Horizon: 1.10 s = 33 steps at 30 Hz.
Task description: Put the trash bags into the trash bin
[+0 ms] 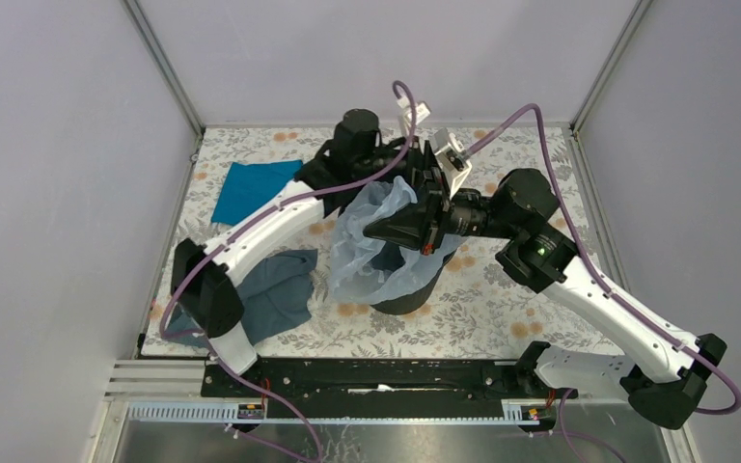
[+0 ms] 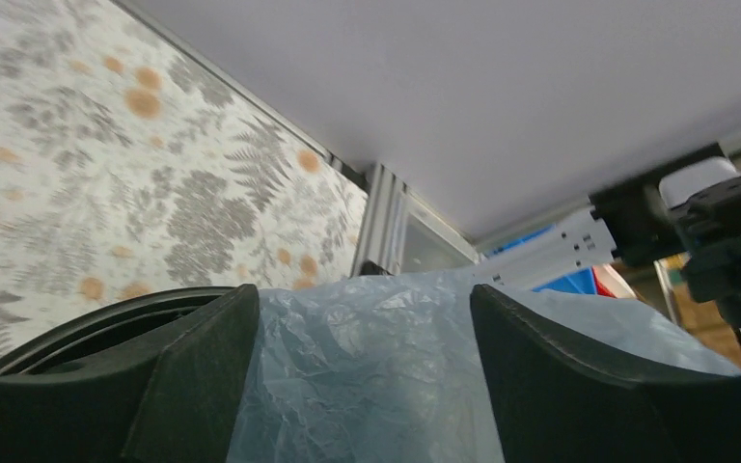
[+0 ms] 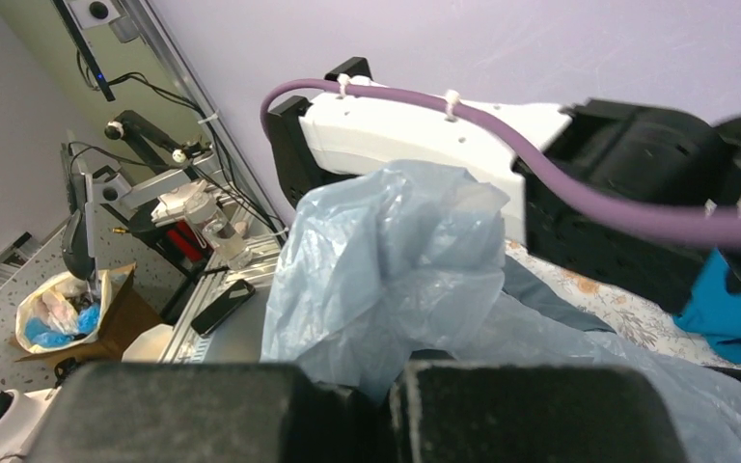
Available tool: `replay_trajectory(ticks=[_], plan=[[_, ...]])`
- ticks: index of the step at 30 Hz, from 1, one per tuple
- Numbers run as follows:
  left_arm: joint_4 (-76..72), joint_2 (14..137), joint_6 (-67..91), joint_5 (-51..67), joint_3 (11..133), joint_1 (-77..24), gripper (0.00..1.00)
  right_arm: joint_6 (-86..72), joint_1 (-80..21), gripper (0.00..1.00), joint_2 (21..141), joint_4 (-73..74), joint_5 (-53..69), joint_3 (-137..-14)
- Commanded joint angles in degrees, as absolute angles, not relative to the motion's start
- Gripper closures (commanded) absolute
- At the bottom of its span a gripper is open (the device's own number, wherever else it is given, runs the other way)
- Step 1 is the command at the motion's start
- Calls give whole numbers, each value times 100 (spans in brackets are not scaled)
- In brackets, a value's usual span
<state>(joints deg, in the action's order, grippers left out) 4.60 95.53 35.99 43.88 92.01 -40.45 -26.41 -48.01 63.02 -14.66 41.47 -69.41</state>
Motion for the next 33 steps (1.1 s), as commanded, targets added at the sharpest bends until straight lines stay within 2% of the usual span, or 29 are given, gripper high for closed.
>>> replay_trajectory(ticks=[1,3,5,10,16,19,26,30,33], plan=[[375,9801,3449,5074,9621,-4144,22,-2505,-4829,100,6073,-1513,4075,-6991],[823,9828,3177,4872,9625,-4172,34,-2396,-4833,100,6000,-1311,3877,-6996],[1115,9730,2943,4708,9433,-4172,42,-2258,-4828,100,5906,-1083,3646,-6996],[2251,9206,2257,3149,8829,-4089,46,-1706,-4833,100,5564,-230,2247,-6882],[2718,8854,2541,1837,8680,-3696,47,-1637,-4830,100,5274,267,601,-6528],[2654,8710,2654,1724,8874,-3691,42,-1774,-4829,100,5260,317,300,-6417],[2707,7890,2559,1070,9194,-3647,11,-1982,-4833,100,5189,540,-54,-6476],[2724,7175,2393,928,8664,-3642,8,-1969,-4834,100,5282,543,-9,-6609],[2327,6472,2290,1677,7823,-3645,2,-2168,-4834,100,5381,467,-155,-6697]])
